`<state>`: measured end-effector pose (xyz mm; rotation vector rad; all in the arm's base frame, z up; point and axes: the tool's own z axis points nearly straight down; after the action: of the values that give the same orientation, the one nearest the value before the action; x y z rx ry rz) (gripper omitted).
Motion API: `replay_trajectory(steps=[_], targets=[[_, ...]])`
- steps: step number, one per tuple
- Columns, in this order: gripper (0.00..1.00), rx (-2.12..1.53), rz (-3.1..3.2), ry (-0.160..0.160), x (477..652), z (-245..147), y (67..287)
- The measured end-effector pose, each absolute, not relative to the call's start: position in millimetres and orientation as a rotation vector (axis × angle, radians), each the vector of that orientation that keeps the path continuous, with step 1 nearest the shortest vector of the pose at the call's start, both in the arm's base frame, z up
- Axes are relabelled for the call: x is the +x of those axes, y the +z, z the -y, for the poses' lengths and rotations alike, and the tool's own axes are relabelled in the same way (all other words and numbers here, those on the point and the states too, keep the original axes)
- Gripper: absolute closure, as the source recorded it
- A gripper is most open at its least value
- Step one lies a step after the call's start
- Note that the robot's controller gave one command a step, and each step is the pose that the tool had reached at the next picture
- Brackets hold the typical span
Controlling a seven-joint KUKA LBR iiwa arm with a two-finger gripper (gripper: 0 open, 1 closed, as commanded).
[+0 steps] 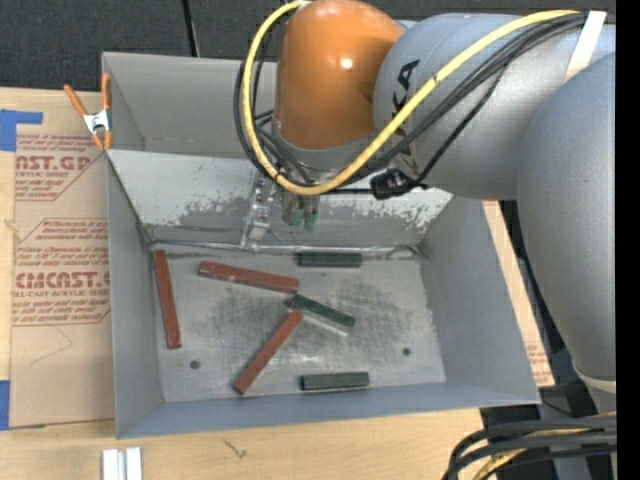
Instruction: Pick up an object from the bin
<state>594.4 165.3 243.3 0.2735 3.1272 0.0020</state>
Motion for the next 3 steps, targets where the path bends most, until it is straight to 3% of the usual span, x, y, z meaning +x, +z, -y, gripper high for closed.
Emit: replay_trajectory(steps=[1,2,3], targets=[[0.0,0.221,-3.133,0.0,586.6,-165.0,162.3],[0.0,0.22,-3.132,0.001,586.9,-165.0,162.7],[1.0,0.317,-3.106,0.014,596.0,-168.5,76.9]])
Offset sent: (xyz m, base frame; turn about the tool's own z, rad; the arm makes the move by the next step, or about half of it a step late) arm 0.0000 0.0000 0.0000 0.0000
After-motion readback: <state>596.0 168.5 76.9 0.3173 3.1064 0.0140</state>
